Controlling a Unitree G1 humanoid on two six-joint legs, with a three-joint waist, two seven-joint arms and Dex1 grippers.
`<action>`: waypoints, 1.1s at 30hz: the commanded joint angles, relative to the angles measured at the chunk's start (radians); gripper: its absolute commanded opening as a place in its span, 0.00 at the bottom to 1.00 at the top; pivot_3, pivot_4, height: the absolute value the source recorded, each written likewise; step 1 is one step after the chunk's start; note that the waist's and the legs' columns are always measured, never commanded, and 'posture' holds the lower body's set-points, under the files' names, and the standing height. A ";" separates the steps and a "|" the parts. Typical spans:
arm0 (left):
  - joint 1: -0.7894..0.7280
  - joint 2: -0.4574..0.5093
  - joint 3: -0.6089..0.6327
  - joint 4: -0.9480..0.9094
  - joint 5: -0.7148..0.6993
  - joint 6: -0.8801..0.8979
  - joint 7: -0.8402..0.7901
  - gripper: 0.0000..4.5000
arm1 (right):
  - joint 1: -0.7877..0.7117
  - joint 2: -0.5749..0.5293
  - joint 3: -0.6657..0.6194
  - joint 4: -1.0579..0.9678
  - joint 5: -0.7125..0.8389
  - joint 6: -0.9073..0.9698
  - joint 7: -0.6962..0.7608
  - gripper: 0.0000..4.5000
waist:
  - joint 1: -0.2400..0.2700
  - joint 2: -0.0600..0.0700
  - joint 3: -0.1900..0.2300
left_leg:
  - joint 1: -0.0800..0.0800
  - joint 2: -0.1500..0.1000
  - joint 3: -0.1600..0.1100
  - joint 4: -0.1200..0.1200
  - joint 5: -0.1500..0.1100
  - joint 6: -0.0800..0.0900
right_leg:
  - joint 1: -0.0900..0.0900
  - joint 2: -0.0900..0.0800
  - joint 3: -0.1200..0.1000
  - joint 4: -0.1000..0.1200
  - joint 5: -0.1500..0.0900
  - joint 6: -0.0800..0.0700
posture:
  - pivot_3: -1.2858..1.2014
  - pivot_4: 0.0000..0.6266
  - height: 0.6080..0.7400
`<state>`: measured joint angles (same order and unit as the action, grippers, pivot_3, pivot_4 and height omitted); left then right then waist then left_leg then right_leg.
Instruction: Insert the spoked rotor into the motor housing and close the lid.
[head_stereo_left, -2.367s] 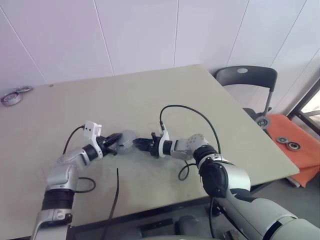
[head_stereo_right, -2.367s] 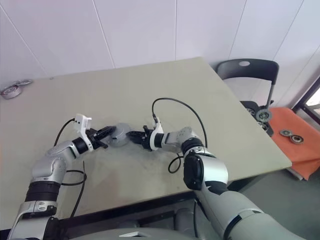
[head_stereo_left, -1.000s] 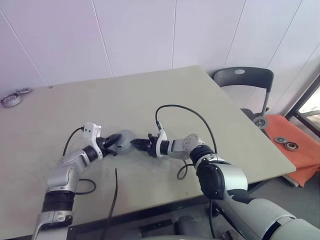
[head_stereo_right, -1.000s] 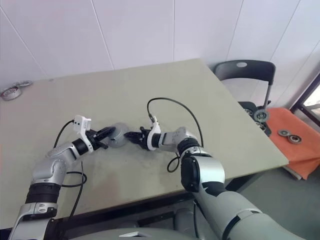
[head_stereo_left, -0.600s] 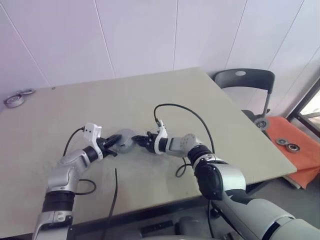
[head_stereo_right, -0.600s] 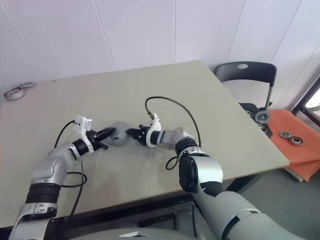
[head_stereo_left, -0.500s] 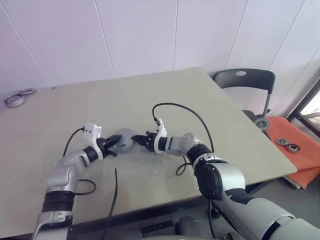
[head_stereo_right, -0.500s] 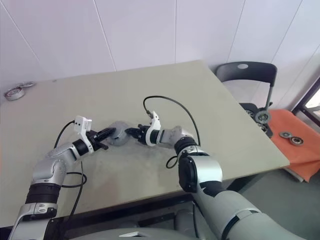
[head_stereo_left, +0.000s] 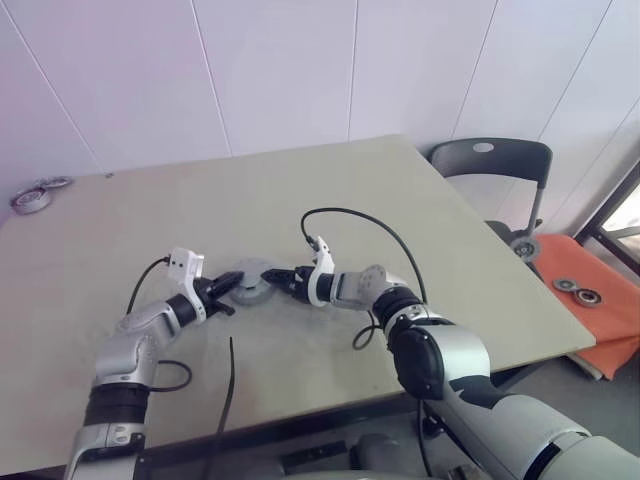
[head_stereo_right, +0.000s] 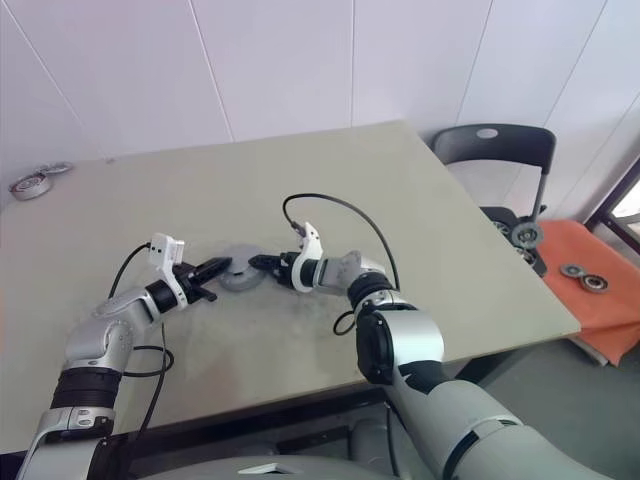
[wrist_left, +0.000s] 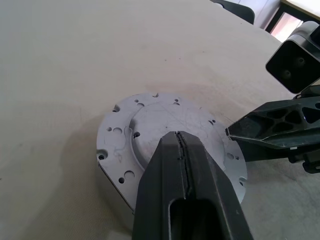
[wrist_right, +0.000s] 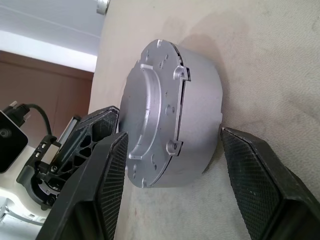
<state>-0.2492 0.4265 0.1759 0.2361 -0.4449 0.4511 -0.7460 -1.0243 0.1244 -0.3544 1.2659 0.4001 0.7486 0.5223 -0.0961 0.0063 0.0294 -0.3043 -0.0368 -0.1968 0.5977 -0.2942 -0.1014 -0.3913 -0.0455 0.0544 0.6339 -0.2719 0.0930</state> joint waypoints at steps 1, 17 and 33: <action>-0.018 0.012 0.012 -0.014 -0.003 -0.009 -0.003 0.00 | 0.022 0.014 -0.007 0.039 -0.012 0.030 -0.061 0.70 | 0.000 0.000 0.000 | 0.000 0.000 0.000 0.000 0.000 0.000 | 0.000 0.000 0.000 0.000 0.000 0.000 | 0.52 0.00 1.00; -0.013 -0.013 0.002 -0.020 -0.004 -0.008 0.008 0.00 | -0.039 0.082 -0.048 0.029 0.039 0.256 -0.105 0.70 | 0.001 0.000 0.000 | -0.007 -0.001 0.000 -0.001 0.000 0.001 | -0.006 -0.001 0.000 -0.002 0.002 -0.003 | 0.52 0.00 1.00; 0.020 0.009 0.046 -0.063 -0.032 0.012 0.023 0.00 | -0.004 0.065 -0.110 0.046 0.089 0.107 -0.338 0.70 | 0.023 0.007 0.003 | 0.001 -0.001 0.000 0.016 0.001 0.003 | 0.010 0.000 -0.002 0.000 0.001 -0.003 | 0.52 0.00 1.00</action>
<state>-0.2090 0.4168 0.1875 0.2044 -0.4618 0.4697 -0.7232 -1.0677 0.1363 -0.4772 1.3107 0.5310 0.9365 0.2696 -0.0730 0.0130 0.0328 -0.3035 -0.0378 -0.1970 0.6137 -0.2929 -0.0981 -0.3817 -0.0454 0.0525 0.6336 -0.2707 0.0903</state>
